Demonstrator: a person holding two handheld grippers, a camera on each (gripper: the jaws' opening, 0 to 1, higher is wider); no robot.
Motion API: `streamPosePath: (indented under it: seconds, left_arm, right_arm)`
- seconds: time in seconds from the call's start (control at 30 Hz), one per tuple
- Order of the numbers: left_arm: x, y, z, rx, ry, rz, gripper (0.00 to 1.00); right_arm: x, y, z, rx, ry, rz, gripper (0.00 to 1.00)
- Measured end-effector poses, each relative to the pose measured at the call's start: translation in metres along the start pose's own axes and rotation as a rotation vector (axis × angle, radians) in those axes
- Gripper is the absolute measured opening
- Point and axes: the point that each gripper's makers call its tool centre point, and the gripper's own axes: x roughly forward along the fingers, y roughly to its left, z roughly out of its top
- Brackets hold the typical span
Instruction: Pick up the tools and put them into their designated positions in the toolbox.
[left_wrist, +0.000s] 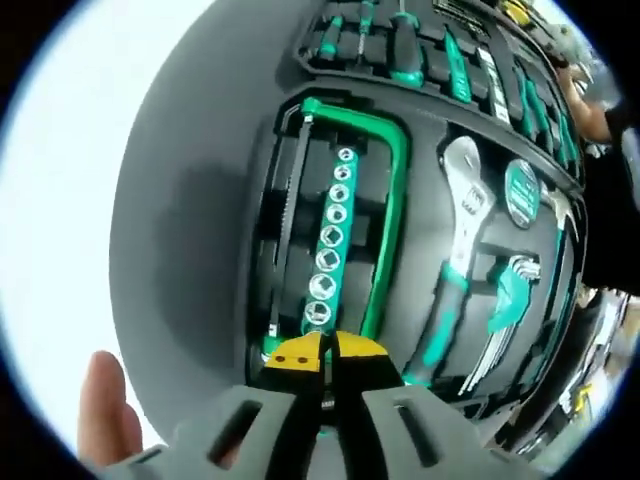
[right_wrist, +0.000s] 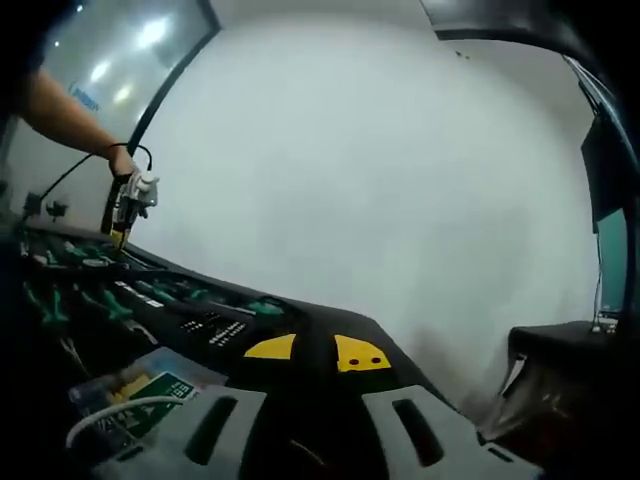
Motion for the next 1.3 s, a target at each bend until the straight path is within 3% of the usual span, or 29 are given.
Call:
streamPosePath:
  seconds: [0.17, 0.37, 0.53, 0.77, 0.97, 1.17, 1.27, 1.3]
  left_arm:
    - [0.002, 0.008, 0.000, 0.004, 0.017, 0.002, 0.00]
    - [0.004, 0.001, 0.000, 0.011, 0.026, -0.046, 0.00]
    - [0.005, 0.015, 0.000, 0.012, 0.046, -0.077, 0.00]
    - [0.008, 0.014, 0.000, 0.044, 0.076, -0.107, 0.00]
    - [0.009, 0.013, 0.000, 0.037, 0.058, -0.105, 0.00]
    - [0.010, 0.010, 0.001, 0.028, 0.083, -0.109, 0.00]
    - [0.007, 0.011, 0.001, 0.016, 0.030, -0.052, 0.00]
    - [0.006, 0.010, 0.000, -0.036, -0.009, -0.032, 0.00]
  right_arm:
    - [0.000, 0.001, 0.000, -0.005, -0.001, 0.002, 0.10]
    - [0.000, 0.001, 0.001, 0.000, -0.003, 0.001, 0.10]
    - [0.000, 0.001, 0.000, -0.001, -0.001, 0.001, 0.10]
    - [0.000, 0.001, 0.000, -0.003, 0.003, 0.001, 0.10]
    - [0.000, 0.000, 0.000, 0.002, 0.000, -0.003, 0.10]
    - [-0.001, 0.002, 0.001, -0.002, -0.002, 0.005, 0.10]
    - [-0.001, 0.002, 0.000, 0.000, -0.002, 0.005, 0.11]
    - [-0.001, 0.001, 0.000, 0.000, -0.002, 0.003, 0.11]
